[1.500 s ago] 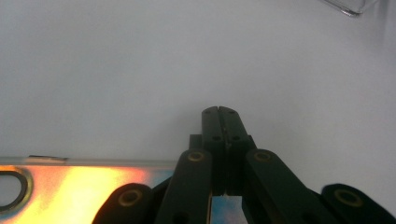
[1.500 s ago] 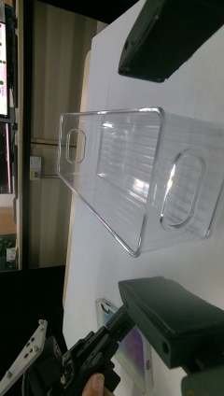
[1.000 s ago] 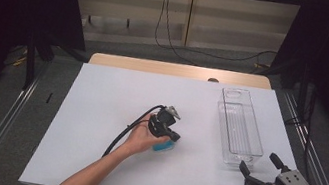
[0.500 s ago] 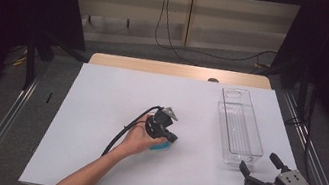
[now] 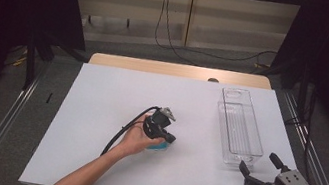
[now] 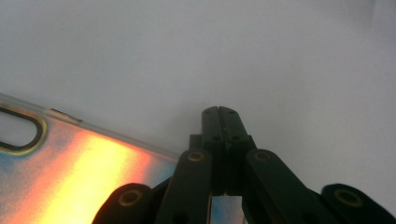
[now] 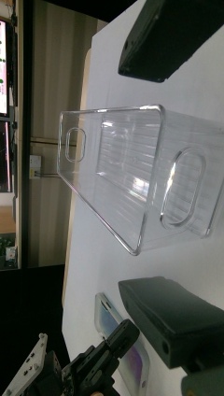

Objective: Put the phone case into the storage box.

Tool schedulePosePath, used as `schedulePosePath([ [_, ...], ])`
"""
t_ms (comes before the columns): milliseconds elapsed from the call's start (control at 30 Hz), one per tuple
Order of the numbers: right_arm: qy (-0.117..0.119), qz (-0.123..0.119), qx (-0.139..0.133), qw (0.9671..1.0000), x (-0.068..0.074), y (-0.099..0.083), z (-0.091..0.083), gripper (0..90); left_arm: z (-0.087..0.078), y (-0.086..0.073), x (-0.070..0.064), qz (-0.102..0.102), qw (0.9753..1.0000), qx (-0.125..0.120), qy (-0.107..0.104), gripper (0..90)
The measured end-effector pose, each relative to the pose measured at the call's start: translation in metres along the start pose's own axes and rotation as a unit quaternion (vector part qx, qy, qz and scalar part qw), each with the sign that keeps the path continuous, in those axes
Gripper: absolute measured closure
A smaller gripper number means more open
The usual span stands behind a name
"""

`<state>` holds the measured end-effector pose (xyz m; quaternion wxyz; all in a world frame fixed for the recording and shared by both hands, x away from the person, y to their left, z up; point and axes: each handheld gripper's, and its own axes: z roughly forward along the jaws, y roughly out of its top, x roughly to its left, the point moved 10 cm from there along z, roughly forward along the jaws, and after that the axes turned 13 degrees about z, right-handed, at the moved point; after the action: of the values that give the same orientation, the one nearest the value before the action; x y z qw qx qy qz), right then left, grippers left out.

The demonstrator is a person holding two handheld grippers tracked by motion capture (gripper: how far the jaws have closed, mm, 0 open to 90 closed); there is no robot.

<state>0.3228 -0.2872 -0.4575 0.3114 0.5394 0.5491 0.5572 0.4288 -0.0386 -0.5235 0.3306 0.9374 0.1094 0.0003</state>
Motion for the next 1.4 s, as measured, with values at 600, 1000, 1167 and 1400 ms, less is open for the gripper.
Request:
schedulePosePath([
  [600, -0.001, 0.000, 0.000, 1.0000, 0.000, 0.000, 0.000, 0.1, -0.007, -0.009, -0.003, -0.003, 1.0000, -0.002, -0.005, 90.0],
  [1000, 0.000, 0.001, 0.000, 1.0000, 0.000, 0.000, 0.000, 0.1, -0.008, -0.010, -0.003, -0.013, 0.9999, -0.007, -0.004, 90.0],
  [1167, 0.001, 0.000, 0.000, 1.0000, 0.001, 0.000, 0.000, 0.1, -0.009, -0.011, -0.003, -0.010, 0.9999, -0.008, -0.008, 90.0],
  [1400, 0.000, -0.002, 0.001, 1.0000, 0.000, 0.000, 0.000, 0.0, -0.010, -0.012, -0.003, -0.015, 0.9999, -0.006, -0.006, 90.0],
])
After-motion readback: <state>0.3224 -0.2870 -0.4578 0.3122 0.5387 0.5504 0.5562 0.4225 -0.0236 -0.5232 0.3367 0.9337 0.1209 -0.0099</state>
